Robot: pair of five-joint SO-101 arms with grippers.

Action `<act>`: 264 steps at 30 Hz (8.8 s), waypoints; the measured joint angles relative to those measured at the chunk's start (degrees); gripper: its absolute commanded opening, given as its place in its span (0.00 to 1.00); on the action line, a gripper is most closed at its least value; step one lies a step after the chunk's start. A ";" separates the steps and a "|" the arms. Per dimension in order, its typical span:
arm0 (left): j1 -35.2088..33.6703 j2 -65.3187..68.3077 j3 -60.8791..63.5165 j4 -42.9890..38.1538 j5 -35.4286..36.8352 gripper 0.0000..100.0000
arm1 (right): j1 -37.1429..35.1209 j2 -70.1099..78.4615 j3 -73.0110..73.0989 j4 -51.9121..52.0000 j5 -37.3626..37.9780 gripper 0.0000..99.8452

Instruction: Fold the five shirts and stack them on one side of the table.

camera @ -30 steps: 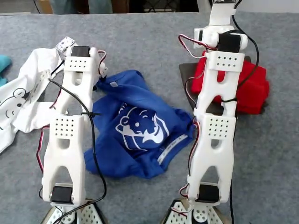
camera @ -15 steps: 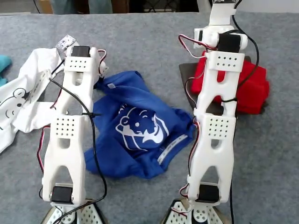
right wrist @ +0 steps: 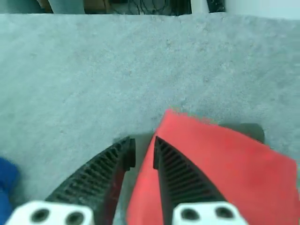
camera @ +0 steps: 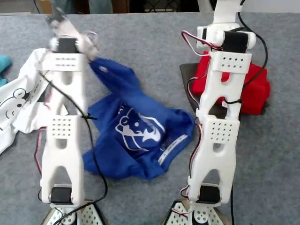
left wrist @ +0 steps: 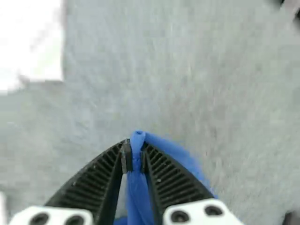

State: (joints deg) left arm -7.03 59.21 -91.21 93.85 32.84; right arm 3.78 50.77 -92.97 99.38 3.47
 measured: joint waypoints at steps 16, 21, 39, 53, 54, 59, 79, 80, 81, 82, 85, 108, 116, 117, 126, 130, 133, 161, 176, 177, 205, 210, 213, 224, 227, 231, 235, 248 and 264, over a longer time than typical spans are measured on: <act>-24.35 -28.57 19.96 6.95 -11.96 0.03 | -22.68 -2.90 27.69 1.49 -3.69 0.08; -26.55 -34.64 44.66 6.68 -14.59 0.03 | -32.09 -2.81 34.99 -0.53 -11.43 0.08; -30.95 -69.71 112.79 -17.49 -22.86 0.03 | -32.35 13.10 32.09 0.35 -10.81 0.01; -32.35 -76.04 121.41 -13.63 -32.09 0.03 | -28.13 -22.24 94.07 -0.88 2.46 0.01; -32.88 -76.04 121.41 -12.48 -33.41 0.03 | -28.04 -25.41 98.02 -0.97 3.87 0.01; -39.12 -76.04 120.26 -5.63 -40.44 0.03 | -28.04 -38.86 113.58 -1.05 14.24 0.01; -45.36 -76.04 117.01 -0.97 -48.79 0.03 | -26.81 -43.16 74.73 0.97 20.04 0.22; -45.36 -76.04 117.01 -0.97 -48.79 0.03 | -26.81 -41.85 72.70 0.53 19.69 0.22; -45.36 -76.04 117.01 -0.97 -48.79 0.03 | -27.08 -40.26 70.68 -0.26 18.37 0.22; -45.36 -76.04 117.01 -0.97 -48.79 0.03 | -27.52 -38.15 68.84 -1.23 16.97 0.21; -45.36 -76.04 117.01 -1.58 -48.79 0.03 | -29.19 -29.63 65.05 -5.19 14.42 0.21; -45.36 -76.04 119.30 -3.60 -48.88 0.03 | -36.22 17.49 22.42 1.58 12.75 0.21; -45.36 -76.04 119.38 -4.92 -48.88 0.03 | -36.04 17.67 23.65 1.14 12.84 0.01; -45.36 -76.04 119.38 -5.10 -48.88 0.03 | -35.87 17.32 24.26 1.05 12.84 0.03; -45.36 -76.04 119.38 -5.19 -48.26 0.03 | -34.73 17.23 24.88 1.05 5.63 0.01; -41.76 -76.04 118.15 -6.33 -45.36 0.03 | -33.67 15.74 21.98 1.32 1.67 0.01; -39.12 -76.04 113.14 -6.33 -41.14 0.03 | -31.21 11.08 17.85 1.32 -0.79 0.01; -30.51 -108.75 46.07 6.95 -26.81 0.03 | -23.91 -63.65 -0.53 -14.51 -3.52 0.01; -30.51 -133.80 92.57 4.92 -30.42 0.03 | -20.66 -73.14 35.16 -11.52 -3.52 0.01; -30.51 -133.89 97.41 2.99 -30.42 0.03 | -20.66 -72.88 39.03 -12.75 -3.52 0.01; -16.26 -92.31 118.15 -55.12 -28.22 0.03 | -14.68 -69.19 99.52 -72.35 -3.60 0.01; -16.26 -92.04 119.30 -46.51 -28.22 0.03 | -11.78 -65.41 99.60 -63.56 -3.60 0.01; -16.00 -92.04 123.08 -43.43 -28.22 0.03 | -9.76 -62.15 99.69 -61.01 -1.41 0.01; -5.63 -98.99 145.85 -42.55 -39.82 0.03 | -11.16 -56.88 103.12 -37.63 32.09 0.01; -5.19 -105.32 151.38 -41.05 -41.67 0.03 | -10.99 -57.67 107.96 -33.67 35.69 0.01; -4.31 -115.16 153.93 -33.93 -43.43 0.03 | -10.99 -64.62 118.33 -32.53 38.77 0.01; -4.31 -124.75 155.16 -27.16 -45.01 0.03 | -10.99 -76.31 130.81 -33.41 40.00 0.01; -4.31 -136.09 171.25 -29.36 -45.89 0.03 | -1.49 -105.32 154.20 -35.16 41.85 0.01; -12.66 -136.26 177.41 -37.27 -49.85 0.03 | -3.16 -112.35 167.38 -35.52 45.01 0.01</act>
State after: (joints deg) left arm -19.69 -77.05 86.20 56.57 -17.01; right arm 0.62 -61.58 74.42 63.87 48.48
